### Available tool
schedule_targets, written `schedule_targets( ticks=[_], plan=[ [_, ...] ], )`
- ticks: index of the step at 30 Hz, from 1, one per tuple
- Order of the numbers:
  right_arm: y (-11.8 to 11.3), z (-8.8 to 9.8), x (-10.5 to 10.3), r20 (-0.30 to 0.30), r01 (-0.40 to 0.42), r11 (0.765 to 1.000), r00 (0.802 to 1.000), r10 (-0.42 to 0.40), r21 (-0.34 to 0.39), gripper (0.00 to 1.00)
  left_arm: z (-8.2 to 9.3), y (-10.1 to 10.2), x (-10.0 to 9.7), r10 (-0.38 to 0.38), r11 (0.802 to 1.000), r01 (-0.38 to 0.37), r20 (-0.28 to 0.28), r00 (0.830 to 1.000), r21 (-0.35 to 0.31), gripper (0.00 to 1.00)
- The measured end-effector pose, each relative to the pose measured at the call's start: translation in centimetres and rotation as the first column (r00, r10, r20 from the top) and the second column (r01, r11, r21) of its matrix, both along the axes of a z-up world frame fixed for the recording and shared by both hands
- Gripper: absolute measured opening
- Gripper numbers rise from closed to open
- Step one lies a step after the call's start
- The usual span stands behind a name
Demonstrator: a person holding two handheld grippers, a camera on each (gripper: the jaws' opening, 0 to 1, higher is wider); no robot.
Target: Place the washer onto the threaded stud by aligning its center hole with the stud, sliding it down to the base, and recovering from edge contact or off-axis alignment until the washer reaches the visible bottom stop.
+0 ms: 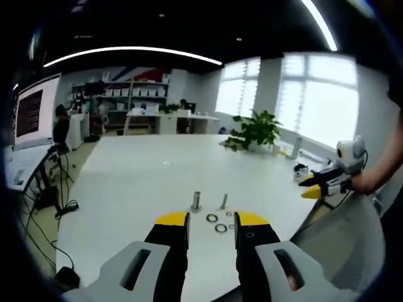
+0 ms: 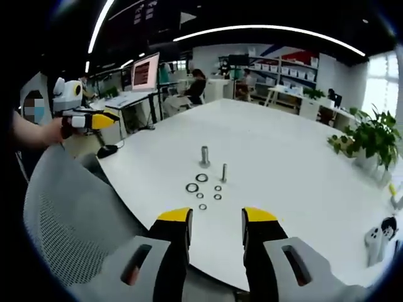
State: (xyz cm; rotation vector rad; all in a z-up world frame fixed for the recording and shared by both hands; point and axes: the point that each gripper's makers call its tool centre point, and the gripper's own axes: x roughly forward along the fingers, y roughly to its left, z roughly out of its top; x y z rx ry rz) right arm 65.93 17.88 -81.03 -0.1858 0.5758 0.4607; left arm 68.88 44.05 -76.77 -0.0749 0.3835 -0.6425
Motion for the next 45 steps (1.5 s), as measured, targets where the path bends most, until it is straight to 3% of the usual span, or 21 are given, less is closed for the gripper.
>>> schedule_targets(
  ticks=[7,10,17,24,33,37,45],
  plan=[
    [-0.8,-0.2,0.3,0.003,0.033,0.997,0.999,-0.033,-0.067,0.38,-0.1,-0.7,-0.3,-0.038,0.997,0.036,-0.038,0.999,-0.061,0.27],
    [-1.1,-0.2,0.4,-0.008,0.062,0.997,0.998,-0.063,-0.047,0.38,-0.2,-1.0,-0.5,-0.054,0.997,0.051,-0.047,0.997,-0.064,0.27],
    [-2.2,-0.5,0.3,-0.015,0.114,0.990,0.993,-0.115,-0.082,0.39,0.0,-1.6,-0.9,-0.086,0.994,0.083,-0.040,0.995,-0.072,0.27],
    [-1.2,-1.0,0.1,-0.045,0.061,0.995,0.997,-0.065,-0.085,0.39,-0.3,-1.2,-0.7,-0.067,0.996,0.063,-0.055,0.996,-0.068,0.27],
    [0.3,-0.2,-0.2,-0.010,-0.027,0.999,1.000,0.027,-0.038,0.40,-0.6,-0.3,-0.3,-0.017,1.000,0.017,-0.036,0.999,0.000,0.27],
    [0.4,0.0,-0.2,-0.019,-0.021,0.999,1.000,0.022,0.037,0.40,-0.9,-0.1,-0.2,-0.001,0.999,0.002,-0.027,1.000,0.051,0.26],
    [0.5,1.4,0.2,0.036,-0.011,0.993,0.999,0.007,0.116,0.40,-0.9,1.3,0.3,0.060,0.994,-0.059,-0.012,0.998,0.089,0.26]
  ],
)
